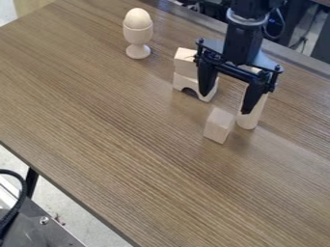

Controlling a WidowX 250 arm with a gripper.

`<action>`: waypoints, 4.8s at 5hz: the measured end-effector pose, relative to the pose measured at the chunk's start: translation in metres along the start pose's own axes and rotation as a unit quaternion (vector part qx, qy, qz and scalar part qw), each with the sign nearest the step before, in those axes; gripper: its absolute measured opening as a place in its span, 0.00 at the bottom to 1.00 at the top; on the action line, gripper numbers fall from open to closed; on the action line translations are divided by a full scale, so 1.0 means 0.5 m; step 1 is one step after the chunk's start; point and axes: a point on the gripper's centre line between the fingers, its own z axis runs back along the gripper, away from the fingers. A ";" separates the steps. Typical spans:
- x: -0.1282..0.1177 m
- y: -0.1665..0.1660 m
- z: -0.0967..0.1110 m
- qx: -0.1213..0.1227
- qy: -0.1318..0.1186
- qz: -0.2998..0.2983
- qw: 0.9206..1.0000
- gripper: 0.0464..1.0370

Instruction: Remove the white cube and put it on the white block rectangular

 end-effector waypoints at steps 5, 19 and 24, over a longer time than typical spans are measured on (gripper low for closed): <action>-0.017 0.002 -0.039 0.000 0.015 0.000 1.000 0.96; 0.103 0.108 0.075 -0.033 -0.106 0.168 0.980 0.51; 0.139 0.161 0.058 -0.031 -0.089 0.201 0.975 0.51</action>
